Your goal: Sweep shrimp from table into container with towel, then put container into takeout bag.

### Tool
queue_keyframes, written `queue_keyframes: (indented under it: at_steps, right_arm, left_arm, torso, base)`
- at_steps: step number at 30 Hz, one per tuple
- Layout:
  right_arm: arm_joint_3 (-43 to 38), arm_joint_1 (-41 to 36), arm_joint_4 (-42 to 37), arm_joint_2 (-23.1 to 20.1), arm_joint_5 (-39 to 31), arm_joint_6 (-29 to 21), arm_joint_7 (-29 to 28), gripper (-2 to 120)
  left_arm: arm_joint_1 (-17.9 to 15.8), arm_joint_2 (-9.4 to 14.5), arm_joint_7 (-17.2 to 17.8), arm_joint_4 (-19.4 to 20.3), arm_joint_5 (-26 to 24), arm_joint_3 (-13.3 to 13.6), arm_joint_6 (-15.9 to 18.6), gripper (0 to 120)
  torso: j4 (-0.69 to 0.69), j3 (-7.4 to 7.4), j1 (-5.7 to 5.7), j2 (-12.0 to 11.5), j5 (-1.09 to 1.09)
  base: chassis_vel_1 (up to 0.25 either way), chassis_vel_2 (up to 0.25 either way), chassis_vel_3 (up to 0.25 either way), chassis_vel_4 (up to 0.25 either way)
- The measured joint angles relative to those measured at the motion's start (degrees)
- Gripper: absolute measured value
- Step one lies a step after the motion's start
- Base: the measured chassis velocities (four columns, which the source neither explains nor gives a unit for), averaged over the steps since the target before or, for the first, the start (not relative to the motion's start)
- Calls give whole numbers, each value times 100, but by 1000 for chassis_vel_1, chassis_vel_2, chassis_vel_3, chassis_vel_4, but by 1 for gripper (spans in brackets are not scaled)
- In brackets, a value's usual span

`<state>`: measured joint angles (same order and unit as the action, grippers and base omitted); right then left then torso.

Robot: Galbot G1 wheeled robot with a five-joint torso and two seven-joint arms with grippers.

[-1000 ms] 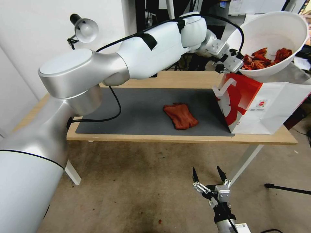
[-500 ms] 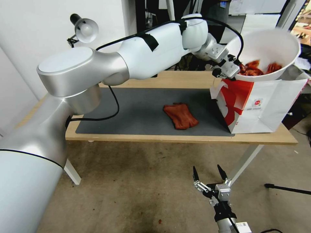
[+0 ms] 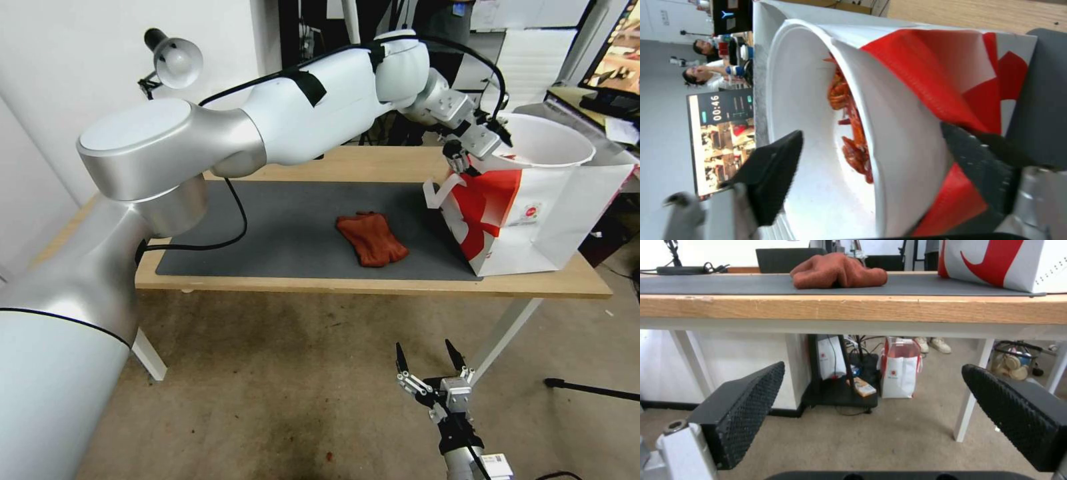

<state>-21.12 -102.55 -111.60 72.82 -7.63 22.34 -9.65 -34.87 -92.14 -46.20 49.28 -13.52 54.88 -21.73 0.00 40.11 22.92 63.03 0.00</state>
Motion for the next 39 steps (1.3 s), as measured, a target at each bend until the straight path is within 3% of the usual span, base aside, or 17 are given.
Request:
queue_keyframes:
  at_steps: [2, 5, 17, 21, 24, 25, 27, 28, 29, 30, 32, 33, 35, 36, 37, 38, 39]
  right_arm:
    - [5, 27, 0, -7, -4, -16, -2, 100]
    - [9, 37, 4, -15, -6, -26, -3, 100]
    - [27, 60, -26, -59, -43, -67, -4, 100]
    - [68, 156, 28, -104, -131, -157, -5, 100]
    - [110, 274, 136, -134, -196, -217, -12, 100]
    - [130, 356, 213, -149, -240, -249, -14, 100]
    - [130, 356, 213, -149, -240, -249, -14, 100]
    - [173, 509, 361, -197, -344, -338, -17, 100]
    - [184, 568, 407, -223, -378, -367, -20, 100]
    - [184, 568, 407, -223, -378, -367, -20, 100]
    - [208, 749, 536, -300, -508, -484, -34, 100]
    - [208, 749, 536, -300, -508, -484, -34, 100]
    - [215, 829, 590, -333, -559, -540, -57, 100]
    - [225, 874, 613, -353, -595, -590, -71, 100]
    - [225, 874, 613, -353, -595, -590, -71, 100]
    - [232, 886, 617, -366, -626, -622, -80, 100]
    - [233, 882, 617, -371, -635, -632, -83, 100]
  left_arm:
    - [-1, 1, 5, -52, -12, -99, -5, 94]
    - [-70, 2, 21, -98, -34, -187, -6, 99]
    - [-126, 13, 105, -109, -101, -374, -1, 100]
    - [-16, 128, 112, -125, -62, -512, -2, 100]
    - [142, 328, 114, -100, -6, -623, -2, 100]
    - [294, 494, 118, -59, 25, -744, 1, 100]
    - [294, 494, 118, -59, 25, -744, 1, 100]
    - [611, 845, 145, 32, 38, -971, 24, 100]
    - [724, 1002, 176, 84, 49, -1057, 64, 100]
    - [724, 1002, 176, 84, 49, -1057, 64, 100]
    - [1121, 1523, 446, 276, 71, -1320, 358, 100]
    - [1121, 1523, 446, 276, 71, -1320, 358, 100]
    - [1361, 1867, 787, 411, 21, -1458, 620, 100]
    - [1595, 2160, 1116, 631, -55, -1594, 833, 100]
    - [1595, 2160, 1116, 631, -55, -1594, 833, 100]
    - [1861, 2497, 1506, 958, -244, -1742, 1108, 100]
    - [2023, 2667, 1804, 1167, -395, -1795, 1324, 100]
  torso:
    - [0, 0, -1, 0, 0]
    - [1, 0, 0, 0, 0]
    - [0, 0, 0, 0, 0]
    - [-2, 0, 0, 0, 0]
    - [0, 0, 0, 0, 0]
    - [1, 0, 0, 0, -1]
    - [1, 0, 0, 0, -1]
    - [-1, 1, 0, 0, -1]
    - [-1, 1, 0, 0, -1]
    - [-1, 1, 0, 0, -1]
    - [1, 1, 0, 0, -3]
    - [1, 1, 0, 0, -3]
    - [2, 1, 0, -1, -4]
    - [3, 1, 0, -1, -4]
    - [3, 1, 0, -1, -4]
    - [3, 1, 1, 0, -3]
    - [2, 0, 0, 0, -1]
  base:
    - [0, 0, 0, 0]
    - [0, 0, 0, 0]
    - [0, 0, 0, 0]
    - [0, 0, 0, 0]
    - [0, 0, 0, 0]
    - [0, 0, 0, 0]
    - [0, 0, 0, 0]
    - [0, 0, 0, 0]
    - [0, 0, 0, 0]
    - [0, 0, 0, 0]
    - [0, 0, 0, 0]
    - [0, 0, 0, 0]
    - [0, 0, 0, 0]
    - [0, 0, 0, 0]
    - [0, 0, 0, 0]
    - [0, 0, 0, 0]
    - [0, 0, 0, 0]
